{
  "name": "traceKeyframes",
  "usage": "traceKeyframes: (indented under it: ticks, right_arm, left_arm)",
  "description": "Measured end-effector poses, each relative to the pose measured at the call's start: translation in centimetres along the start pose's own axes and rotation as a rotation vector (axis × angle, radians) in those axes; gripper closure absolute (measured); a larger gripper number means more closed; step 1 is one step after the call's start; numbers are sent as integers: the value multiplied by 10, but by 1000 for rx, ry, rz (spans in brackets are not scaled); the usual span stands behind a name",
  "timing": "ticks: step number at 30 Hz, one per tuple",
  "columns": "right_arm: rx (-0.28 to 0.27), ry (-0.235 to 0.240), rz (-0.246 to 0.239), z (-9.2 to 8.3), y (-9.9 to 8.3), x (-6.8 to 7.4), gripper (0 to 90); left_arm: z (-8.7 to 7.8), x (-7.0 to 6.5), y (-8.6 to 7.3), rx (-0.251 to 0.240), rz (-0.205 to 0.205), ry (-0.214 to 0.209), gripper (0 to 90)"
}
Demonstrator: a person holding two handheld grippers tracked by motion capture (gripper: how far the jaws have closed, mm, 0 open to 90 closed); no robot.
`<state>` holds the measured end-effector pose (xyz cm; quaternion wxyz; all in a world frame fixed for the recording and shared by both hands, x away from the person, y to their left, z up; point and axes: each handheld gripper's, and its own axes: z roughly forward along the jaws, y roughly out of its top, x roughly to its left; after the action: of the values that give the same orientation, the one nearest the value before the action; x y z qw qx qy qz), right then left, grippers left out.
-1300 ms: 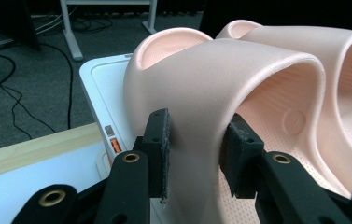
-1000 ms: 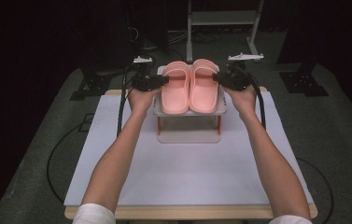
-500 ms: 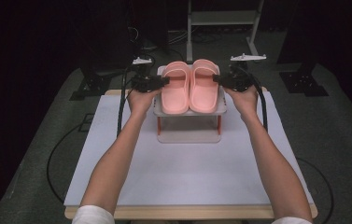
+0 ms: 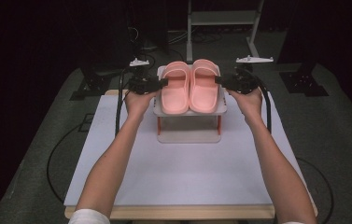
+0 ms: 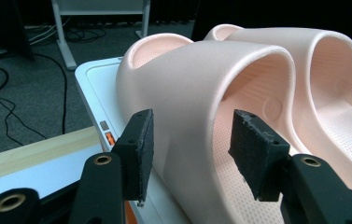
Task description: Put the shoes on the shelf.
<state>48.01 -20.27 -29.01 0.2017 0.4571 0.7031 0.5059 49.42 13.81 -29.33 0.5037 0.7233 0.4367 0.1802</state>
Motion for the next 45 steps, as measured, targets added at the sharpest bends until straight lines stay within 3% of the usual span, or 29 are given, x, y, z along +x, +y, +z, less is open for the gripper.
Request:
traceKeyframes:
  ticks: [6, 21, 45]
  right_arm:
    - [-10, 7, -1, -5, -4, 2, 521]
    - [-20, 31, -20, -19, -12, 8, 505]
    - [-34, 56, -5, -40, -34, 3, 475]
  left_arm:
    - [-8, -2, -1, -18, 14, -25, 481]
    - [-27, -1, -10, -50, 23, -30, 475]
    - [-50, -2, -25, -79, 27, -66, 465]
